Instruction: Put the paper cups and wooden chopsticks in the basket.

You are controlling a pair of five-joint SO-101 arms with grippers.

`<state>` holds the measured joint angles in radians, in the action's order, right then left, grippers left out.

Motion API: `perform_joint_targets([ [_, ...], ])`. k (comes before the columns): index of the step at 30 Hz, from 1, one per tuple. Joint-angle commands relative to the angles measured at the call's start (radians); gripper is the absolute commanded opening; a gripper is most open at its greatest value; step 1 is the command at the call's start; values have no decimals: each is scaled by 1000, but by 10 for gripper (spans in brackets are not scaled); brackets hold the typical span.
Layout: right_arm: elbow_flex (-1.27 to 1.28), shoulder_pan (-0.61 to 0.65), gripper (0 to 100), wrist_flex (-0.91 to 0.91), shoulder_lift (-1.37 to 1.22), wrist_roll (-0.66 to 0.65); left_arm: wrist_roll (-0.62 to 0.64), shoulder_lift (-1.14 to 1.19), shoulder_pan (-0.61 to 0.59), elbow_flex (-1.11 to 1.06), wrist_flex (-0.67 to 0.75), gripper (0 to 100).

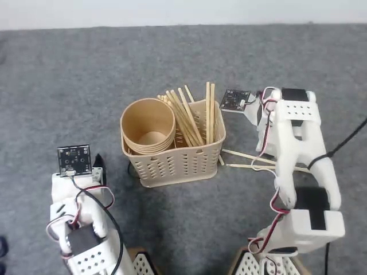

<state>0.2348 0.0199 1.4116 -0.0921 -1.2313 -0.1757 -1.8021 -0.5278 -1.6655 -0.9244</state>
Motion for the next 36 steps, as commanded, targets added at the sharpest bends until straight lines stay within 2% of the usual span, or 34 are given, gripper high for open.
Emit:
perform_joint_targets([
  [1,49,15,128,-76,-51,-21,-3,-17,9,5,26,207],
  [10,8,-18,128,-87,-120,-18,-3,-17,9,5,29,207],
  [16,-71,-48,128,8,105,46,-3,-17,9,5,29,207],
  [23,-69,64,128,67,400,124,-3,-17,11,5,29,207],
  [27,-74,81,128,54,452,187,-3,-17,11,5,26,207],
  [31,-84,30,127,36,464,259,34,-17,11,30,31,208],
  [36,-106,-56,127,35,533,293,64,-11,18,213,6,210],
])
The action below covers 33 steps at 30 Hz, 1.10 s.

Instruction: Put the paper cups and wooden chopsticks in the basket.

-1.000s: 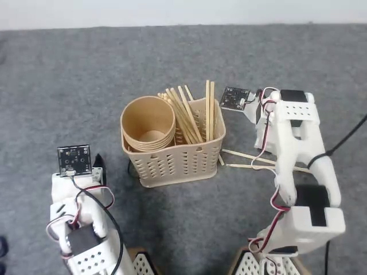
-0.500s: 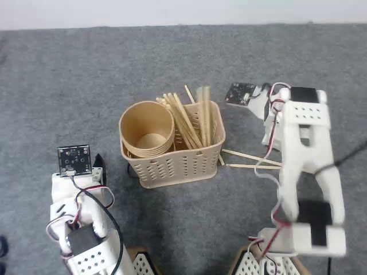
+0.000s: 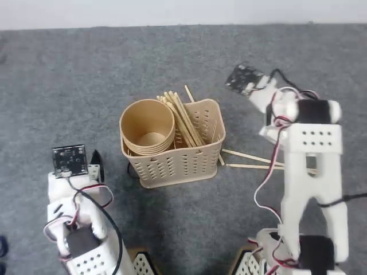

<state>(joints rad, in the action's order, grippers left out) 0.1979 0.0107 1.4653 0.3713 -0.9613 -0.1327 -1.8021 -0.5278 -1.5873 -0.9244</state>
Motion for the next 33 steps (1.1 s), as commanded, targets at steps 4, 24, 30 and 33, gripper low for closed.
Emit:
perform_joint_targets([
  [4,-55,-85,126,-15,119,20,71,-9,126,340,-118,210],
  [24,408,-93,123,-203,509,84,126,758,310,1280,-367,210],
  [30,466,-96,123,-228,529,87,129,1073,485,1698,-695,210],
  [33,491,-96,123,-228,538,87,130,1227,540,1863,-824,209],
])
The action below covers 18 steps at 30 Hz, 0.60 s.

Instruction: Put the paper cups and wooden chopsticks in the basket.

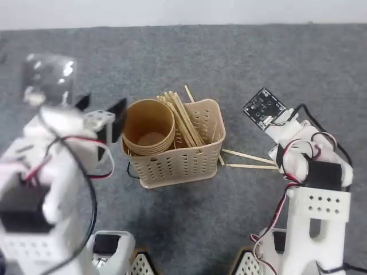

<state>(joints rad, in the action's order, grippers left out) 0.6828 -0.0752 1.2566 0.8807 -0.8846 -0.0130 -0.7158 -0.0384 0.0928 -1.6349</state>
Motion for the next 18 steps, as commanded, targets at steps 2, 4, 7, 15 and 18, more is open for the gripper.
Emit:
perform_joint_targets([
  [2,18,-10,123,-19,28,11,12,224,48,228,-123,209],
  [4,35,-12,123,-19,28,11,12,276,6,229,-123,208],
  [7,61,-12,123,-22,28,11,11,336,-31,193,-123,208],
  [15,98,-10,123,-64,28,11,6,396,-57,119,-124,207],
  [18,100,-10,123,-64,28,11,8,370,-54,18,-126,207],
])
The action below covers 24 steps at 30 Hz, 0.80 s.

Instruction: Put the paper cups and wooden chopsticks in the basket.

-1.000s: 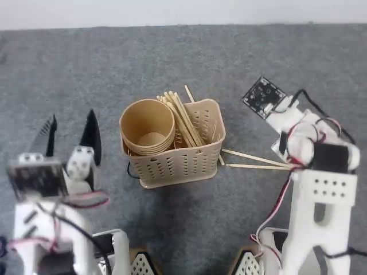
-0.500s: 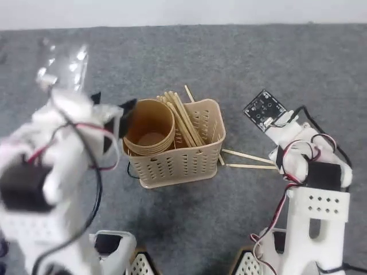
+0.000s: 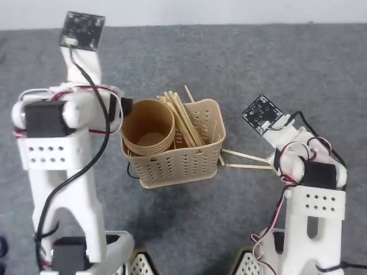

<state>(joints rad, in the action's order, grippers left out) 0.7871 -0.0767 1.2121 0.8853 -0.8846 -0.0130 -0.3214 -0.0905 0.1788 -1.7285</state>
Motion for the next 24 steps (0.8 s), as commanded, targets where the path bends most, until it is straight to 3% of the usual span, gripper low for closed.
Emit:
perform_joint_targets([
  [1,-5,-8,123,-19,24,11,6,-40,0,-128,-32,207],
  [5,-2,-8,123,-35,16,12,-14,-118,2,-312,-31,207],
  [15,40,-8,123,-51,24,12,-21,-204,2,-407,-26,205],
  [22,40,-8,123,-51,24,12,-26,-87,20,-409,-2,13],
  [24,40,-8,123,-51,24,12,-35,-34,21,-404,21,12],
])
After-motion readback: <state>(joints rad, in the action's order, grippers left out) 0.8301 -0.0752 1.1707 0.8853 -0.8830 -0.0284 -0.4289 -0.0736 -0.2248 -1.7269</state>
